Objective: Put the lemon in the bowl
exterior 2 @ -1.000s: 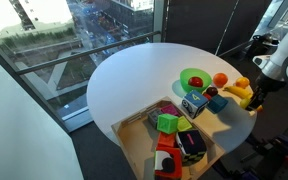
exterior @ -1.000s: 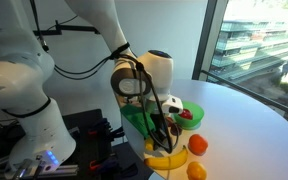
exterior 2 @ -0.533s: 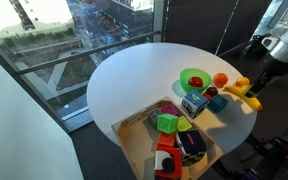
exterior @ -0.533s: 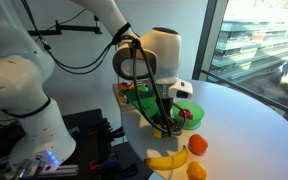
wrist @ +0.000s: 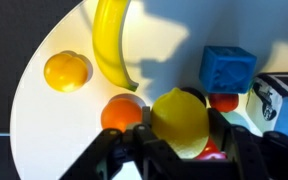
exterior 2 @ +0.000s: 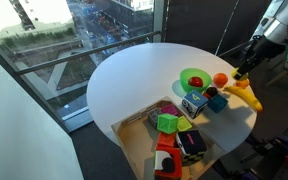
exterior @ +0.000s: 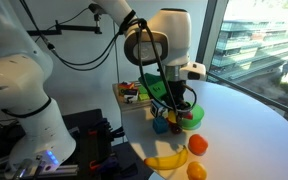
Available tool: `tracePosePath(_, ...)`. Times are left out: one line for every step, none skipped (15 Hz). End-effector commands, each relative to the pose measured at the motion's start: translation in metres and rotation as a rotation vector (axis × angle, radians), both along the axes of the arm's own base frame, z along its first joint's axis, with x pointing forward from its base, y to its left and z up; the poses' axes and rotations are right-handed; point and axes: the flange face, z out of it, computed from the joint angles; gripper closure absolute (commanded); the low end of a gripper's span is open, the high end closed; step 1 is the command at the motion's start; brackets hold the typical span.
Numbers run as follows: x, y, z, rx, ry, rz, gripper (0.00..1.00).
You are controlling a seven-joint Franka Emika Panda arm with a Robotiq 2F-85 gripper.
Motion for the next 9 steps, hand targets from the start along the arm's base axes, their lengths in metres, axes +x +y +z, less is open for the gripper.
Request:
tracePosePath(0.034,0.007,0.012,0.008,-0.02,-0.088,0.67)
tracePosePath(0.041,0.009,0.014,0.007,-0.024,-0.107,0.67)
tracePosePath(0.049,0.011,0.015,0.007,-0.028,-0.127,0.67)
tracePosePath(0.056,0.012,0.015,0.004,-0.035,-0.145,0.67)
tracePosePath(0.065,0.014,0.014,0.001,-0.036,-0.164,0.67)
tracePosePath(0.073,0.015,0.012,-0.001,-0.04,-0.185,0.67)
tracePosePath(0.081,0.016,0.01,-0.003,-0.042,-0.204,0.67)
tracePosePath(0.089,0.018,0.008,-0.005,-0.044,-0.223,0.67)
tracePosePath(0.097,0.019,0.005,-0.007,-0.046,-0.242,0.67)
